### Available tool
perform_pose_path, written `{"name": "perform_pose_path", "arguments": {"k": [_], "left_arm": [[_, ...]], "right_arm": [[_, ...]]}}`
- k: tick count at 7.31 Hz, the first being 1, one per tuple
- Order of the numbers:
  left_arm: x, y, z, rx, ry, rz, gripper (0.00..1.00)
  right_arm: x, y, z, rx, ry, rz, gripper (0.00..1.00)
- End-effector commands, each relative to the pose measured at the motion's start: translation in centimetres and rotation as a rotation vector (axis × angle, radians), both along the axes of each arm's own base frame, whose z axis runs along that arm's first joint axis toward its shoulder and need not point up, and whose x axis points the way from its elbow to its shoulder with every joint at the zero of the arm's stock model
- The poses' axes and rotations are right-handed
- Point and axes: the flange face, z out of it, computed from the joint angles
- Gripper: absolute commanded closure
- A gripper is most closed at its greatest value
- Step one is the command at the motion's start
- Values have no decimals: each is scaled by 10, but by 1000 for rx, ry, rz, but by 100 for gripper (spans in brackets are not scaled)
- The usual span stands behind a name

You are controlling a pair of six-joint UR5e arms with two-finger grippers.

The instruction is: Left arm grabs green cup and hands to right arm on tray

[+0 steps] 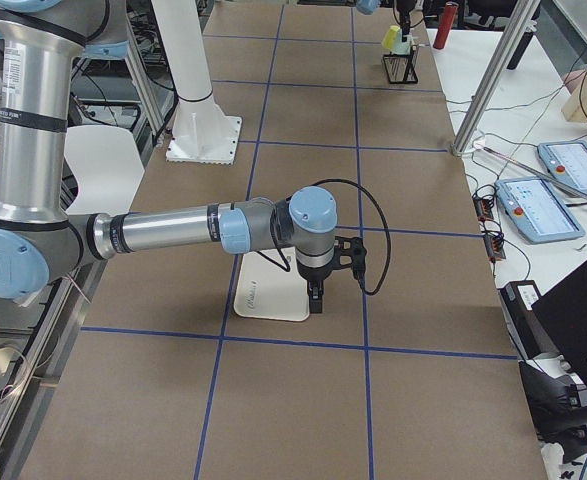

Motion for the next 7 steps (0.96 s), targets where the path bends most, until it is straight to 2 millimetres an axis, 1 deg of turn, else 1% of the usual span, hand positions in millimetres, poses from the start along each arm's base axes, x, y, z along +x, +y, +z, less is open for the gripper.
{"name": "perform_pose_path", "arguments": {"k": [1,2,3,4,5,6,7], "left_arm": [[-23,20,-53,-40,33,-2,100],[-44,36,-86,-59,28,-22,100],[-53,52,-115,-63,28,-31,100],[-53,68,-137,-87,67,-19,100],[-48,84,-158,-159,162,-50,100],[-37,100,-181,-226,252,-64,100],[-5,127,-208,-303,327,-60,100]], "right_arm": [[0,0,-6,12,-2,0,0],[0,-1,-8,17,-2,-2,0],[0,-2,-10,27,-2,-7,0],[-3,-5,-16,82,-10,-6,0],[-9,-6,-21,103,-30,0,0],[-27,-9,-28,81,-57,9,0],[-46,-12,-39,123,-84,21,0]]}}
